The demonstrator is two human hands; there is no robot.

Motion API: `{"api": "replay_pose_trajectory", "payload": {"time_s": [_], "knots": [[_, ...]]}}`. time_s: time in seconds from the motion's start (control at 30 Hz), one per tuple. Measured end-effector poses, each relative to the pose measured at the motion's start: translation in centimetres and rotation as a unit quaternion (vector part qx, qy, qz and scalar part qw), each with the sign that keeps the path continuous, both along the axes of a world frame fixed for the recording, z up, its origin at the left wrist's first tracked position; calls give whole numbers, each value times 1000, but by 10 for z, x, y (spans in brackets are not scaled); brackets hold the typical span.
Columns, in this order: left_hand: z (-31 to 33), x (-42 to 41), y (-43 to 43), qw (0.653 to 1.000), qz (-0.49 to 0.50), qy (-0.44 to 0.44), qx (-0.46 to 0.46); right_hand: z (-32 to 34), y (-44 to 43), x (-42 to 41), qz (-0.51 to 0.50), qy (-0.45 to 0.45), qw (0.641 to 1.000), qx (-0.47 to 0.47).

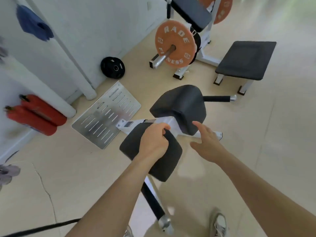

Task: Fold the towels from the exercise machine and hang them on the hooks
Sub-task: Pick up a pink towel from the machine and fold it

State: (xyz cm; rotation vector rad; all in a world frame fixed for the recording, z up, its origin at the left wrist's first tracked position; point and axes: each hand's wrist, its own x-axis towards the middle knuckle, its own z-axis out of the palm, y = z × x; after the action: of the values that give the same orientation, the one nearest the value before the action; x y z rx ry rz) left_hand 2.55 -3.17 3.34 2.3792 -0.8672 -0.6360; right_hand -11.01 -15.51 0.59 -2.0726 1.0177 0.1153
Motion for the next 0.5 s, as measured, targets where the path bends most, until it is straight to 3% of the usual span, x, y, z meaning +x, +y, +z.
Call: {"api": "replay_pose_trajectory", "payload": {"time_s": [0.2, 0.33, 0.43, 0.5], "knots": [[-15, -22, -108, 997, -32, -52, 41, -2, -113, -28, 55, -41, 997, 43], [-16, -12, -150, 995, -19, -40, 94, 3, -164, -18, 4, -104, 977, 184], [-22, 6, -167, 993, -12, -45, 111, -8, -190, 7, -49, -104, 950, 290], [-27, 21, -173, 991, -4, -68, 112, -22, -203, 26, -63, -85, 947, 304]]}}
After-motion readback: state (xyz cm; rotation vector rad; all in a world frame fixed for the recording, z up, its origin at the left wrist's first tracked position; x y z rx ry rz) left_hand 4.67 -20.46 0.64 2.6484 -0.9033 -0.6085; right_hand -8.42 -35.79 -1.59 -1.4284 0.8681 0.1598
